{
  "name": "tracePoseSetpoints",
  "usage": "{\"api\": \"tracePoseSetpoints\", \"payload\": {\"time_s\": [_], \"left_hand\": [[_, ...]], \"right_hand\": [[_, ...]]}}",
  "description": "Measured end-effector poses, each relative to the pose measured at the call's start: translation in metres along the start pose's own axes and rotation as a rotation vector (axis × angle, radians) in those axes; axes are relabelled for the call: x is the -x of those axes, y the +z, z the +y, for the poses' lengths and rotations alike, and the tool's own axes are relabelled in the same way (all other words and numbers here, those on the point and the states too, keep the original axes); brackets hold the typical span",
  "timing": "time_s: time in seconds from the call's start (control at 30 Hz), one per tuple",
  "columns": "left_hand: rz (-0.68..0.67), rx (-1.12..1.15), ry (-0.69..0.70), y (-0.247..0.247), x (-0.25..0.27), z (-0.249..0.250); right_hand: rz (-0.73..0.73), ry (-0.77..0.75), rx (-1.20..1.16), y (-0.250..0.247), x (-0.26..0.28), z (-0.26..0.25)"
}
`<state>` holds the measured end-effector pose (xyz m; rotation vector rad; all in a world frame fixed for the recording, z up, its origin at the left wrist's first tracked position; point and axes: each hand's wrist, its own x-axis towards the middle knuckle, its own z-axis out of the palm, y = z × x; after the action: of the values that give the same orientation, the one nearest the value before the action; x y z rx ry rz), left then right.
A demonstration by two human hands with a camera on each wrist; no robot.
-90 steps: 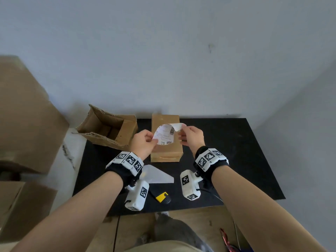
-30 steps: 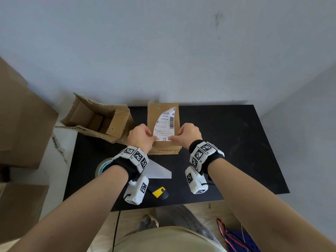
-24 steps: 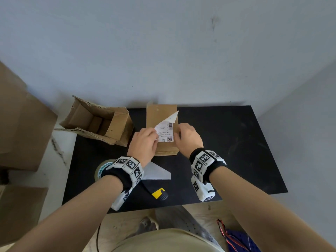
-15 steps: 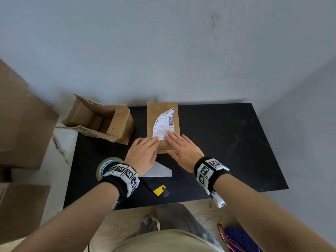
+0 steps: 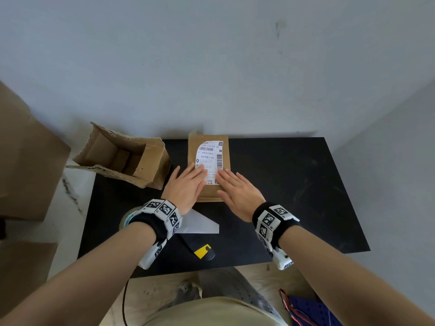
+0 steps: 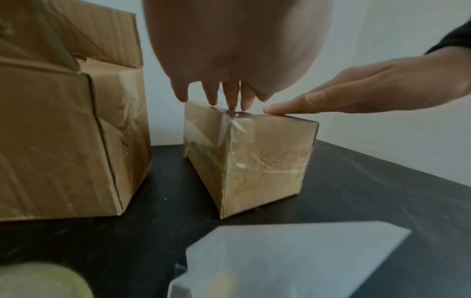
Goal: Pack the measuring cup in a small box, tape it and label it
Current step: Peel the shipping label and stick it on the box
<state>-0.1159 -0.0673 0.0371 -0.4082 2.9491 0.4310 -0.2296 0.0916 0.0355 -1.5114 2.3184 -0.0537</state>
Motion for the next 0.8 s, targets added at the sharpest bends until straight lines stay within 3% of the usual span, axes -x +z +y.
{"api": "tracePoseSetpoints", "payload": {"time_s": [0.37, 0.57, 0.8], "left_hand": [[-0.228, 0.137, -0.144, -0.03, -0.038, -0.01], [-0.406, 0.084, -0.198, -0.046, -0.064, -0.009], [-0.458, 0.086, -0.223, -0.05, -0.083, -0.016]], "right_hand": [[-0.103, 0.091, -0.024, -0.035, -0.051, 0.017], [-0.17, 0.095, -0.021, -0.053, -0.079, 0.027], [-0.221, 0.045, -0.005, -0.064, -0.095, 0.027]]}}
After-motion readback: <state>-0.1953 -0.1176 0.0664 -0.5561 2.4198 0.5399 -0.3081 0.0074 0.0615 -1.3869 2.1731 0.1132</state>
